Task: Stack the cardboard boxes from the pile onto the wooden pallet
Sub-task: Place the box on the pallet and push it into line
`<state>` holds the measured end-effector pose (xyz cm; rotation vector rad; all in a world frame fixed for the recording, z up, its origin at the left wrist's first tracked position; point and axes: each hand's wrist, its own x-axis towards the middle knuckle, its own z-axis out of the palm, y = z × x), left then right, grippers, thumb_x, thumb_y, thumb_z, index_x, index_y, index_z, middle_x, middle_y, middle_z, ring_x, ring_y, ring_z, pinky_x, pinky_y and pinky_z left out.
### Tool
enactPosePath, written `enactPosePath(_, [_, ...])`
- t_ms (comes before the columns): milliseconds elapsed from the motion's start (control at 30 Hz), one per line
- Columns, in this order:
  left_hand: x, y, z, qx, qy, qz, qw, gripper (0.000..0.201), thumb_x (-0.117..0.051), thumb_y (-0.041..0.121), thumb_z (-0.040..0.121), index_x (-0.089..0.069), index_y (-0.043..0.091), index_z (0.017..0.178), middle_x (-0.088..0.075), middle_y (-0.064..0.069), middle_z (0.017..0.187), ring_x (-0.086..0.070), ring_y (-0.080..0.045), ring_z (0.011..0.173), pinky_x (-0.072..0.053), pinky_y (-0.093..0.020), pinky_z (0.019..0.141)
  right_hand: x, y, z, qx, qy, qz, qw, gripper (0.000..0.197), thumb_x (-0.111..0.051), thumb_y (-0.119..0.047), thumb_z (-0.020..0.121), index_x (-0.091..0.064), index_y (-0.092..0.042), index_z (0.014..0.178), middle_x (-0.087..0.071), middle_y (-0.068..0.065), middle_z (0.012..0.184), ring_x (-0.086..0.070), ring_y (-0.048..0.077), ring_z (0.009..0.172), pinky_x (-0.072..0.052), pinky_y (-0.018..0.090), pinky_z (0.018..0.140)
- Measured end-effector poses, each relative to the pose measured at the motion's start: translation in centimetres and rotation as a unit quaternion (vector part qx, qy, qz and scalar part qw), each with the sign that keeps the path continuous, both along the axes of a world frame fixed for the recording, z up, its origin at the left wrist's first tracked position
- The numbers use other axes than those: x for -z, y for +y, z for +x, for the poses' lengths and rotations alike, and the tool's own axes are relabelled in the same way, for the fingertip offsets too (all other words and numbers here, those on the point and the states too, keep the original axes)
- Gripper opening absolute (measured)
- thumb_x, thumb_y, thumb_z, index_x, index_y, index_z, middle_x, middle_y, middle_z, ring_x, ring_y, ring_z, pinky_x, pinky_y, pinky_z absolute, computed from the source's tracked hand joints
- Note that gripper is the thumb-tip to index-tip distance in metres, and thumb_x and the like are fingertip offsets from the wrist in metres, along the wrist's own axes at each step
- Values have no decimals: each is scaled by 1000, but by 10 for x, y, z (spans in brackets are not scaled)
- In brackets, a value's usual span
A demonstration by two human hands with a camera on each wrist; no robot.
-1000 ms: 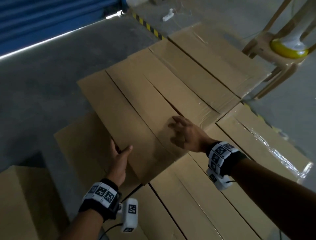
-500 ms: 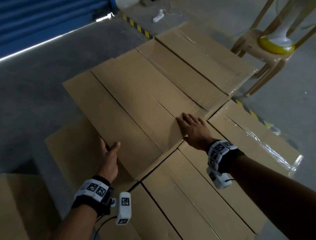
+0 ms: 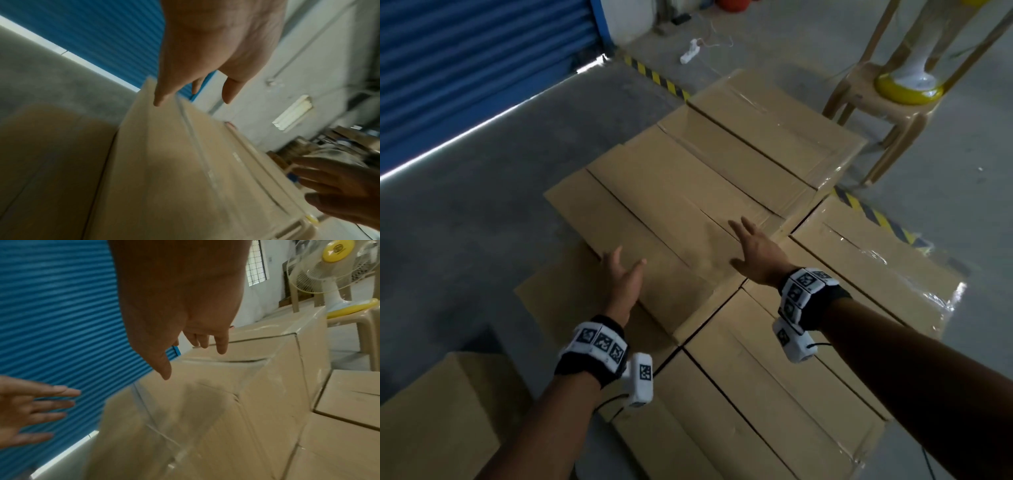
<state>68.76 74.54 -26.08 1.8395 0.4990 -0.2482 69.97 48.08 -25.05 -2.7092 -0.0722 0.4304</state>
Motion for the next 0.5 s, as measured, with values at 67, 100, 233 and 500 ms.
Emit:
enactPosePath(67, [-52,-10,-8,57,-77,64,993,61,-60,18,99,-34,17,154,-9,-9,169,-11,-27,155,-25,-45,121,-35,5,-19,9,-42,31,999,82,-68,-28,91,-19,-22,156,-13,13,164,-26,34,147,-37,45,111])
enactPosePath(100, [-78,-15,-14,83,-115,91,986,57,-60,17,99,-39,15,152,-10,-10,168,-9,-25,155,-22,-45,123,-55,6,-29,12,-66,49,997,80,-68,-28,91,-21,-22,156,-15,13,164,-29,33,146,-39,44,109])
enactPosePath(233, [-175,-39,-68,118,-210,162,957,52,-61,22,99,-46,15,148,-13,-5,168,-9,-19,155,-20,-44,124,-134,2,-79,16,-146,112,983,74,-65,-31,93,-26,-21,154,-20,11,163,-30,29,145,-37,41,111])
enactPosePath(500, [-297,-78,-263,12,-323,262,910,58,-61,33,97,-45,16,150,-17,2,168,-18,-10,153,-21,-13,113,-262,-25,-220,-61,-280,282,916,72,-64,-41,91,-34,-18,152,-32,10,157,-39,26,139,-40,39,107])
